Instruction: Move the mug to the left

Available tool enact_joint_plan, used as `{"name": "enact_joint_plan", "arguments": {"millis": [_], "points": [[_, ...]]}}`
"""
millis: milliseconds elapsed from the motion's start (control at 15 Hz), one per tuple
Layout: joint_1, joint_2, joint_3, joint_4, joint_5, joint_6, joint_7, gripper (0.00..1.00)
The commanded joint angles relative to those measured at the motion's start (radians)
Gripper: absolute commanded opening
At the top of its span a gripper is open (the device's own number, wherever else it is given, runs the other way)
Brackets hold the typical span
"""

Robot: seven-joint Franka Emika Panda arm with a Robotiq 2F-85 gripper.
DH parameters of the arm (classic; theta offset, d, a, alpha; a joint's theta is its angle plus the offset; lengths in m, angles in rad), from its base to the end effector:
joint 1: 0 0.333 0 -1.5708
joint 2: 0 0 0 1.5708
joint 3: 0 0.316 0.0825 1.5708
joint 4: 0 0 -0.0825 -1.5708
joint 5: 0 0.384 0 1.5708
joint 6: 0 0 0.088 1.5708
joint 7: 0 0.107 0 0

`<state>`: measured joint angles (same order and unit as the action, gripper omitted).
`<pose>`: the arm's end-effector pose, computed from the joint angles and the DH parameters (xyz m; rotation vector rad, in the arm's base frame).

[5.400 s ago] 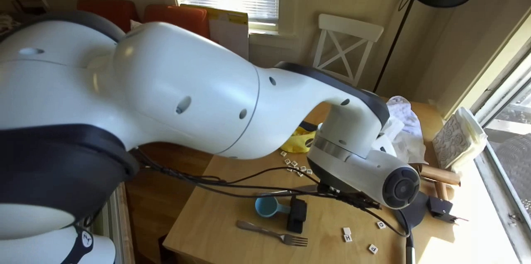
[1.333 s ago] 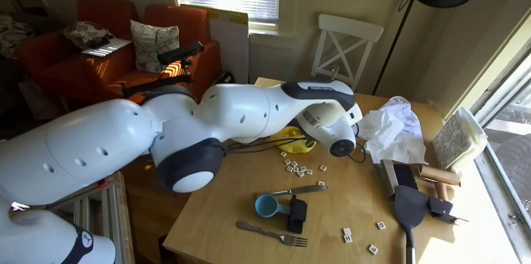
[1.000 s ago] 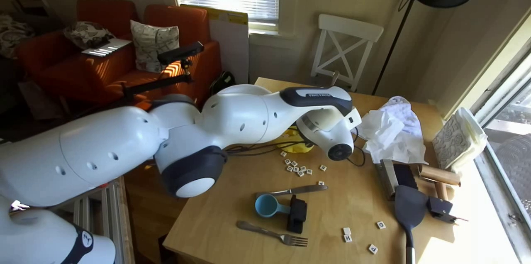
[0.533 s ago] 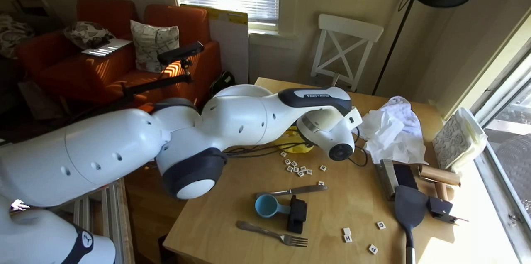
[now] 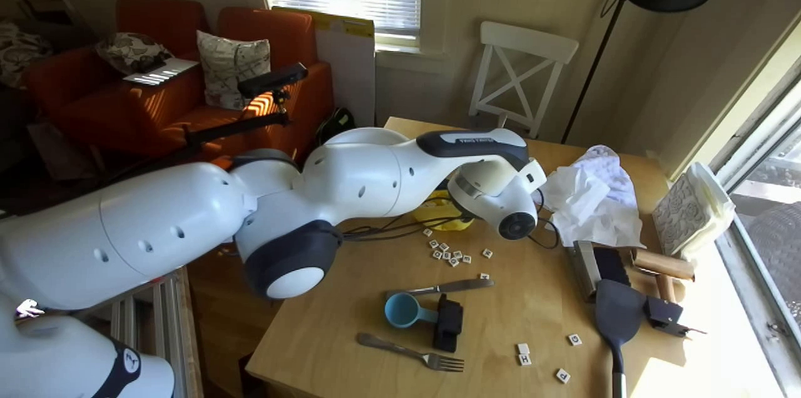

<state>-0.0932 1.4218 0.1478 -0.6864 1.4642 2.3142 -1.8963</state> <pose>0.8157 -0.0054 0.1072 -1.9953 -0.8174 -1.3810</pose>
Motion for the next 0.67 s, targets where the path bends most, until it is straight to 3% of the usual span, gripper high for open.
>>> {"name": "enact_joint_plan", "arguments": {"millis": [0,600], "points": [[0.014,0.024,-0.044,0.049,-0.047,-0.014,0.052,0.04],[0.034,0.021,-0.157,0.060,-0.144,-0.010,0.160,0.04]]}}
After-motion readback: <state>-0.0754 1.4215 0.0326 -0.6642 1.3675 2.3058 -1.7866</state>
